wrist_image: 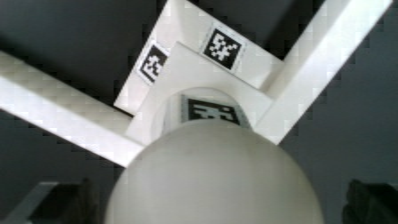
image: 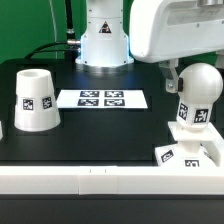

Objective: Assemble lamp

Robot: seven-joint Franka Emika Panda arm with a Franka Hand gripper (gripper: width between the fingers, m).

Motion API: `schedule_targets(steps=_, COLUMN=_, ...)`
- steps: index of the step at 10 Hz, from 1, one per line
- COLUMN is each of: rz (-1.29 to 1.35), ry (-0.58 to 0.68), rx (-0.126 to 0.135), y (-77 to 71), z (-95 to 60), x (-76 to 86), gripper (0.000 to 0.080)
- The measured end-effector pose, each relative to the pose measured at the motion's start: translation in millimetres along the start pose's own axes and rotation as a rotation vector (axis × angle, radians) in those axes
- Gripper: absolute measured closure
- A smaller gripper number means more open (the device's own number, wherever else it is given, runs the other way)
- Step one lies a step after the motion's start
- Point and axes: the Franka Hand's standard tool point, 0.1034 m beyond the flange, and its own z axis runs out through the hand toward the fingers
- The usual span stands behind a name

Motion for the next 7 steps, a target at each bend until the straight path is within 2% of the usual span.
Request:
schedule_targets(steps=4, rz=-0.265, ry=-0.002, rx=-0.003, y=2.2, z=0.0, x=-1.1, gripper=0.0100)
schedule_targets(steps=5, rz=-0.386, ry=-0.015, rx=-0.024, y=3.6, z=-0.8, x=-0.7, gripper=0.0100)
schedule_targets(steps=7, rz=-0.588, ry=-0.031, rx=-0.041, y=4.5, z=-0.3, x=1.2, gripper=0.0100)
